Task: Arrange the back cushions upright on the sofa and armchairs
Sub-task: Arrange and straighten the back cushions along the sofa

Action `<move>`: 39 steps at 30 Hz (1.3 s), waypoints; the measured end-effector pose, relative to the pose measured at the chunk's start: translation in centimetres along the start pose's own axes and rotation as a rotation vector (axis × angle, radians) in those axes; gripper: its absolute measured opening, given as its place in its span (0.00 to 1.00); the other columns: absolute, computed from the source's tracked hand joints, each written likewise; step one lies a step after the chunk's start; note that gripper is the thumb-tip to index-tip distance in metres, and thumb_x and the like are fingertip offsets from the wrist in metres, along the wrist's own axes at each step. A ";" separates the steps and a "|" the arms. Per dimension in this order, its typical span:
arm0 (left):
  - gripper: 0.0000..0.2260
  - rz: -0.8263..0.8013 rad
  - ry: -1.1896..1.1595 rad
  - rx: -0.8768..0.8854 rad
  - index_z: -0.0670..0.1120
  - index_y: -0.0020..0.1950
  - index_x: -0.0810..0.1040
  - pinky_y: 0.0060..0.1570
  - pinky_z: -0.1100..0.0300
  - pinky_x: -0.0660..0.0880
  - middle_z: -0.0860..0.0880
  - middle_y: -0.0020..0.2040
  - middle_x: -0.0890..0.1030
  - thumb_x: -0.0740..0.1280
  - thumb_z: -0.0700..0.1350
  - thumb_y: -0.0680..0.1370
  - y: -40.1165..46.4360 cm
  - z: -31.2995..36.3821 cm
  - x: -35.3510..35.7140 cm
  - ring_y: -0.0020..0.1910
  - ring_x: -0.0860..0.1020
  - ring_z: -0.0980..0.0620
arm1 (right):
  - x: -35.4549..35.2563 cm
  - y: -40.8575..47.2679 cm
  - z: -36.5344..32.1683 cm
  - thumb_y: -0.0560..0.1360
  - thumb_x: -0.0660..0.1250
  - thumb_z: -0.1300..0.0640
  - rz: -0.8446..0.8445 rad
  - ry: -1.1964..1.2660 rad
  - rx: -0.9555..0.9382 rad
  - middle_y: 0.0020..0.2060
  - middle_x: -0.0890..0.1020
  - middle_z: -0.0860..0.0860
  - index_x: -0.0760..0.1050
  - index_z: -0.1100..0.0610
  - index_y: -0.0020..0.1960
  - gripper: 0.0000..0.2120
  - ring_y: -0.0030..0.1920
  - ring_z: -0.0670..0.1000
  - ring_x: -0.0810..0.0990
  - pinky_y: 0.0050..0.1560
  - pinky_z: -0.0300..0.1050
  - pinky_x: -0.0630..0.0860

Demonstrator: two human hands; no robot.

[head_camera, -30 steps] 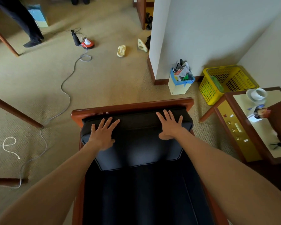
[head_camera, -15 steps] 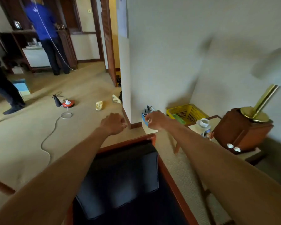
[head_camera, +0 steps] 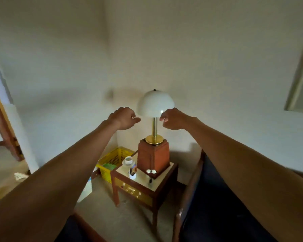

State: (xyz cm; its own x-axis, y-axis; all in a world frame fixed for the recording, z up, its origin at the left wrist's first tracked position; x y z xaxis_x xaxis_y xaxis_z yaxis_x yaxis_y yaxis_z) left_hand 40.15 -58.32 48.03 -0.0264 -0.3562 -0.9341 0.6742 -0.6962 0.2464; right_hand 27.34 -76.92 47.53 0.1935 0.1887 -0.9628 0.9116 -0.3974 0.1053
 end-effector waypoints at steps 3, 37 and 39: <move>0.22 -0.050 -0.033 0.143 0.48 0.65 0.77 0.59 0.51 0.70 0.45 0.65 0.76 0.63 0.60 0.78 1.6 11.1 2.5 0.64 0.72 0.42 | -4.8 -6.3 9.6 0.73 0.62 0.59 0.031 -0.021 0.134 0.63 0.77 0.53 0.78 0.51 0.62 0.18 0.63 0.56 0.76 0.64 0.54 0.74; 0.18 -0.765 -0.160 0.784 0.52 0.61 0.77 0.56 0.50 0.73 0.53 0.56 0.82 0.66 0.61 0.76 -7.5 71.8 56.6 0.57 0.79 0.47 | 11.0 -48.3 70.7 0.70 0.64 0.58 -0.060 0.323 1.192 0.58 0.81 0.51 0.80 0.49 0.60 0.19 0.57 0.56 0.80 0.60 0.52 0.77; 0.18 -0.802 -0.145 0.778 0.52 0.61 0.77 0.54 0.51 0.73 0.52 0.56 0.82 0.66 0.60 0.76 -9.2 72.2 60.3 0.55 0.80 0.48 | 14.9 -49.9 72.9 0.72 0.65 0.57 -0.094 0.363 1.234 0.60 0.80 0.52 0.79 0.49 0.61 0.18 0.58 0.57 0.80 0.60 0.52 0.77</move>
State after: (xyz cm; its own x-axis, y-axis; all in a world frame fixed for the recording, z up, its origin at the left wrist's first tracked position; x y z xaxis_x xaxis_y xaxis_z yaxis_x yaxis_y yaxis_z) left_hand -20.89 -118.39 8.11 -0.3651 0.3354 -0.8685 -0.2184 -0.9377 -0.2704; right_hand -41.76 -119.77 9.79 0.4112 0.4159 -0.8111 0.0282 -0.8952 -0.4448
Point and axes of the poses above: each hand's wrist, its own y-axis towards the middle knuckle, its own x-axis out of the palm, z = x × y, the point moved 1 cm from there along y, towards the middle knuckle
